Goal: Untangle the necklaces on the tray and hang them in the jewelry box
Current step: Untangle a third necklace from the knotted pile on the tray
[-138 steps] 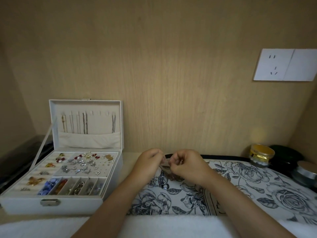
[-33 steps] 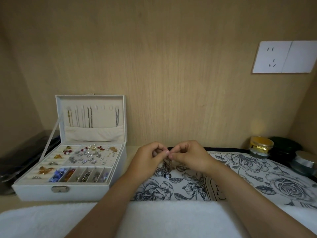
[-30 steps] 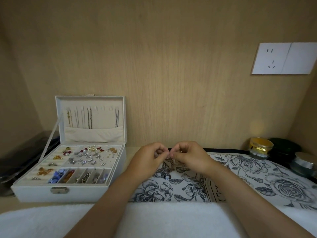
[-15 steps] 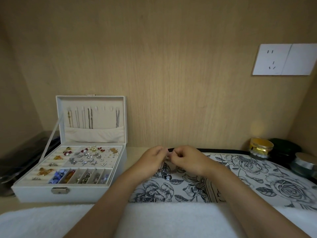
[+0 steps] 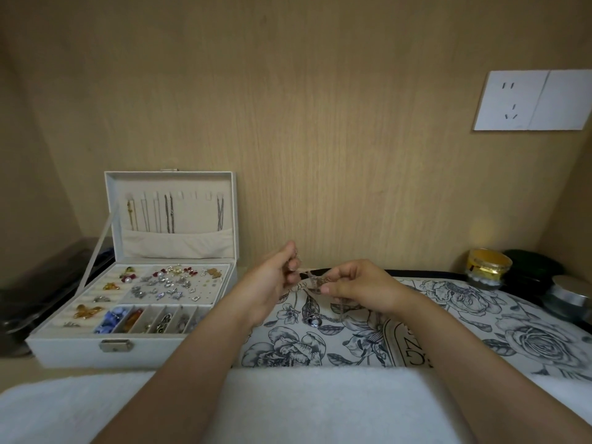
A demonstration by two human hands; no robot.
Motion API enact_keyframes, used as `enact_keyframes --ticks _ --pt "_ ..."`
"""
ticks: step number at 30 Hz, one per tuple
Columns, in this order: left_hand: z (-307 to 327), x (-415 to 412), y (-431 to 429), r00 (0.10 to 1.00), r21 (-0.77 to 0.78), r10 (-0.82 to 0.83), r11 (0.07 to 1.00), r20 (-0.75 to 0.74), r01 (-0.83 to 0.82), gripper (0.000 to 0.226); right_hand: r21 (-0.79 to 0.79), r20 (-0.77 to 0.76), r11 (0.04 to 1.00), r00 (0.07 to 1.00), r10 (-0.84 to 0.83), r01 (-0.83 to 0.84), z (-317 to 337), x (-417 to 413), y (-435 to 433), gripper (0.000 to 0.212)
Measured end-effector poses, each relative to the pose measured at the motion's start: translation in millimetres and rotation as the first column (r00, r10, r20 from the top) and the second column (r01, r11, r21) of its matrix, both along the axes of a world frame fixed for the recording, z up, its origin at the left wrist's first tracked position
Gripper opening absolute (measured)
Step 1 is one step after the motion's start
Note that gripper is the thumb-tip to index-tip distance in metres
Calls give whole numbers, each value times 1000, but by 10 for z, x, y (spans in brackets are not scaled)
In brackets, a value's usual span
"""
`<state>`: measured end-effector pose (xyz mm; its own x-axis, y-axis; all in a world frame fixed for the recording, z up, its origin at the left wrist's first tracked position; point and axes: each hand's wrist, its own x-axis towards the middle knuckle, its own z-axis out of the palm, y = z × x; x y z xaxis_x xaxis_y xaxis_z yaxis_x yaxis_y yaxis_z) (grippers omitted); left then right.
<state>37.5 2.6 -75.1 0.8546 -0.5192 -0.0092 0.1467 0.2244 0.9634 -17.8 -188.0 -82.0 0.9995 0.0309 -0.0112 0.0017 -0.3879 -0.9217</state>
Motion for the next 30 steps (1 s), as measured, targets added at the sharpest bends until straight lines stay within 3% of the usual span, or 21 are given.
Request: enact_keyframes --ticks 6,8,10,12,14,16,19,20,24,26,28,30 --pt "10 34 16 959 225 142 954 245 -198 37 -51 24 998 999 -26 27 29 -10 -39 7" --pt "47 15 4 966 128 155 975 205 -184 36 -73 40 997 999 -31 34 39 -16 -38 6" --pt "107 -2 16 989 -89 133 988 59 -127 32 -65 51 998 998 -23 26 48 -34 -51 7" --pt "153 -3 51 991 -305 92 945 -99 -118 32 -45 44 999 999 5 -3 91 -71 -63 11" --pt "161 25 96 975 -400 79 903 -208 -159 36 -41 34 999 999 11 -10 143 -103 -72 15" --pt "156 34 112 964 -294 164 930 -209 -222 36 -39 29 999 1000 4 -3 173 -123 -88 17" --pt "96 44 86 933 122 338 928 123 -352 35 -56 35 998 999 0 2 169 -134 -90 15" --pt "75 44 82 918 185 342 907 201 -379 35 -52 40 999 999 -10 12 167 -132 -78 13" --pt "67 12 85 928 219 281 916 243 -335 32 -36 73 996 994 -78 81 166 -133 -61 6" --pt "48 15 89 881 361 210 853 424 -377 27 -21 79 997 994 -77 79 172 -147 -50 10" --pt "0 20 96 794 540 46 708 607 -454 23 -11 74 997 995 -72 73 178 -162 -36 13" --pt "-59 16 98 749 656 -125 589 650 -471 21 -19 70 998 995 -65 66 177 -171 -20 16"
